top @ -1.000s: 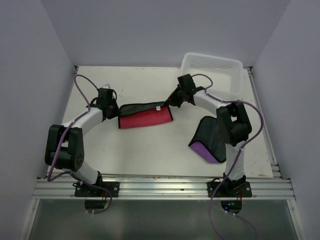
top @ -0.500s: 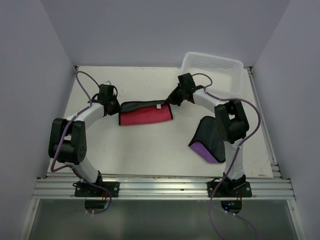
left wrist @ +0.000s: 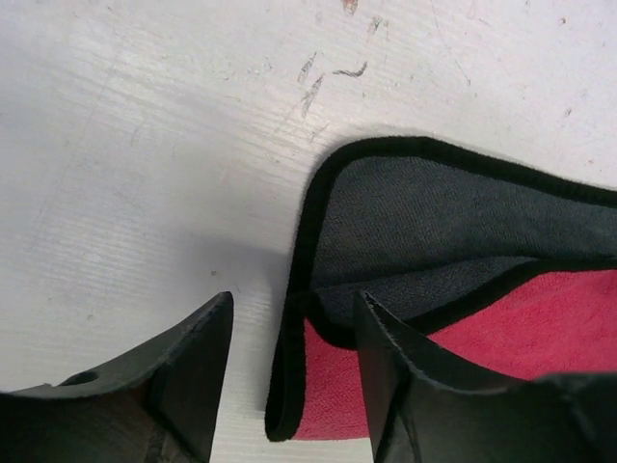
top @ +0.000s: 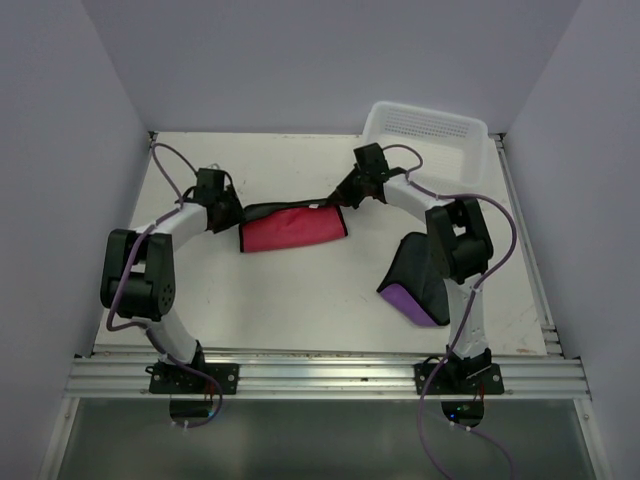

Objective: Roll the towels
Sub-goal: Fold the towel

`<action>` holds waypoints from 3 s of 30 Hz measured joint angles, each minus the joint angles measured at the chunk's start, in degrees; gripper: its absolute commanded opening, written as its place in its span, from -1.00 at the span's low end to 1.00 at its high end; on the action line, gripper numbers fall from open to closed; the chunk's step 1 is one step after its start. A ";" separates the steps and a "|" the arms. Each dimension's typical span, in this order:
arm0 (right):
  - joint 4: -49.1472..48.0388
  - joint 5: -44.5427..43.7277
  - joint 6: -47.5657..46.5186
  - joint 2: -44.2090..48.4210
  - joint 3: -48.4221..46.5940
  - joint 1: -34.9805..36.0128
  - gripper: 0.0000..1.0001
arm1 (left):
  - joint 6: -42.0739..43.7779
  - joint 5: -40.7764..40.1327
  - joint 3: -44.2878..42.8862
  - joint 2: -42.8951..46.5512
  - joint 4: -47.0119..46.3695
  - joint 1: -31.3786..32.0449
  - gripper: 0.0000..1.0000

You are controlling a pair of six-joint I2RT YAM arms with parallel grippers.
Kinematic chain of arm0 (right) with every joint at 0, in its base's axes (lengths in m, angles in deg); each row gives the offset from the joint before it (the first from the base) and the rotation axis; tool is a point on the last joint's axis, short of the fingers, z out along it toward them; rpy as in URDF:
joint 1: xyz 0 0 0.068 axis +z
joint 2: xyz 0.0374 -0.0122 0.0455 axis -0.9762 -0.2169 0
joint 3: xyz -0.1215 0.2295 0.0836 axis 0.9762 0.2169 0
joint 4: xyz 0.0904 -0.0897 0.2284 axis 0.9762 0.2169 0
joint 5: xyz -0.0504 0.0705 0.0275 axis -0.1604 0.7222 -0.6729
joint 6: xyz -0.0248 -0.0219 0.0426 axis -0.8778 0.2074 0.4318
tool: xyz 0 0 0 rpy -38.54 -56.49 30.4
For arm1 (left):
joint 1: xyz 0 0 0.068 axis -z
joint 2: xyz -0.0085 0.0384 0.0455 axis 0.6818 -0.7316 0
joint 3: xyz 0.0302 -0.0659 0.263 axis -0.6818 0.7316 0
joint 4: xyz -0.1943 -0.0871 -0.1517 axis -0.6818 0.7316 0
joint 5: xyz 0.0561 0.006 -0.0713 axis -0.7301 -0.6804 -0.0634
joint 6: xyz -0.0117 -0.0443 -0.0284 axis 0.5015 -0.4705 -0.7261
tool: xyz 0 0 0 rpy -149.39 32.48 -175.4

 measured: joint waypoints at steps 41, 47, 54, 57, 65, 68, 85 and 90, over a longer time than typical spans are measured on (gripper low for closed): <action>6.88 5.14 -17.53 -4.15 -10.27 -2.58 -0.06 | 0.57 9.75 5.14 0.57 -7.45 -2.40 -0.03; 7.17 5.14 -19.34 -3.76 -9.51 -1.88 -0.11 | 0.57 9.68 5.14 -1.36 -7.41 -2.43 -0.14; 7.28 5.18 -19.98 -2.84 -9.46 -1.53 -0.15 | 0.44 9.94 5.14 -1.40 -8.11 -2.40 -0.70; 7.32 5.16 -20.06 -2.29 -9.46 -1.53 -0.16 | 0.35 10.21 5.14 -1.40 -8.55 -2.40 -0.94; 7.43 5.20 -20.17 -1.20 -9.46 -1.53 -0.17 | 0.61 10.58 5.95 -0.85 -10.10 -2.40 -1.00; 7.61 5.20 -20.31 -1.20 -9.46 -1.53 -0.17 | 1.05 10.56 6.97 1.25 -10.23 -2.40 -1.00; 8.48 5.31 -20.96 -1.20 -9.70 -1.53 -0.17 | 4.90 8.20 7.82 4.70 -20.57 0.33 -1.00; 9.27 5.31 -23.34 -1.20 -9.73 -1.53 -0.17 | 5.53 5.42 6.27 -1.03 -20.28 0.33 -1.00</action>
